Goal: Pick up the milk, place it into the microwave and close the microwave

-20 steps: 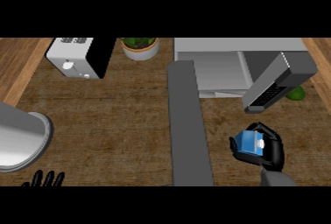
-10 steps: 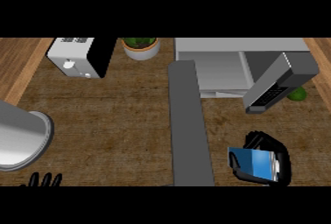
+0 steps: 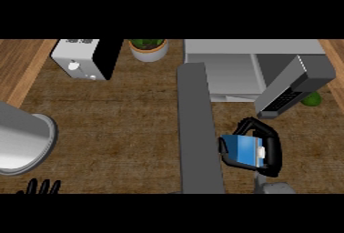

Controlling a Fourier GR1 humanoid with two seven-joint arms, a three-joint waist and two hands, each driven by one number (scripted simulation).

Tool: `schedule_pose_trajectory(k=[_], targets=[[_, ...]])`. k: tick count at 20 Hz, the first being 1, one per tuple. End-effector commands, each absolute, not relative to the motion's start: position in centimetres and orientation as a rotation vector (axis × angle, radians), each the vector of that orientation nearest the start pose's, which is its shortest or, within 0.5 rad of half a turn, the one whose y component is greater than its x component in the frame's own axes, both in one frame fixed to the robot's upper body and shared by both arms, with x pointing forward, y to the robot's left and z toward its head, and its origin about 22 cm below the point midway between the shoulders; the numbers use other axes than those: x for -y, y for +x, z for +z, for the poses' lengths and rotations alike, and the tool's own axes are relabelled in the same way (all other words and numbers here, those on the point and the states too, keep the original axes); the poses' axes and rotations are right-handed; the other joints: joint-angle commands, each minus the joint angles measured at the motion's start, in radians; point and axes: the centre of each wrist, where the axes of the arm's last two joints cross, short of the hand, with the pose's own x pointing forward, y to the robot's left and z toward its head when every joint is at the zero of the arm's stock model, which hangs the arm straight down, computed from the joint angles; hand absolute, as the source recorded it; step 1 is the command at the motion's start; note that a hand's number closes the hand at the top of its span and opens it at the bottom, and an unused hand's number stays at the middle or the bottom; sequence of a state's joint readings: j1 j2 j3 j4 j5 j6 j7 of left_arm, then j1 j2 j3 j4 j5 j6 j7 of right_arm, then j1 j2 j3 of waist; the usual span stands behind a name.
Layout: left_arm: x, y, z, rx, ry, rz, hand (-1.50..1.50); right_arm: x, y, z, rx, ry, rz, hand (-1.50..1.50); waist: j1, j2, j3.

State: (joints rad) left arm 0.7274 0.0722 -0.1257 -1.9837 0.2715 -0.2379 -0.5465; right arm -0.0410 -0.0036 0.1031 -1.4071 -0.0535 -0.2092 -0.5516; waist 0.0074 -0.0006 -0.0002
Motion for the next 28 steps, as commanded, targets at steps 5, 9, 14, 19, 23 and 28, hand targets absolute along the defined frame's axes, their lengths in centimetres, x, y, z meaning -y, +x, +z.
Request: schedule_pose_trajectory(k=[5,9,14,19,23,28], targets=[[-26.6,6.7,1.0,1.909,-0.149,0.210,-1.50,16.5,28.7,-4.8,1.945,-0.150,-0.006,1.50,0.007,0.002,0.001],[-27.2,6.4,1.2,1.896,-0.178,0.199,-1.50,17.7,33.3,-3.2,1.871,-0.263,-0.022,1.50,0.014,0.005,0.001],[-27.5,6.9,-1.4,1.891,-0.169,0.210,-1.50,17.9,32.9,-7.6,1.846,-0.239,-0.053,1.50,0.017,0.007,0.001],[-29.2,6.4,-0.5,1.905,-0.168,0.198,-1.50,17.1,37.2,-5.3,1.808,-0.328,-0.024,1.50,0.034,0.012,0.002],[-27.3,7.4,-0.5,1.887,-0.182,0.186,-1.50,18.1,38.0,-5.3,1.787,-0.448,0.053,1.50,0.044,0.019,0.002],[-28.2,7.1,0.4,1.908,-0.211,0.178,-1.50,21.1,37.8,-6.1,1.762,-0.510,0.079,1.50,0.071,0.031,0.004]])
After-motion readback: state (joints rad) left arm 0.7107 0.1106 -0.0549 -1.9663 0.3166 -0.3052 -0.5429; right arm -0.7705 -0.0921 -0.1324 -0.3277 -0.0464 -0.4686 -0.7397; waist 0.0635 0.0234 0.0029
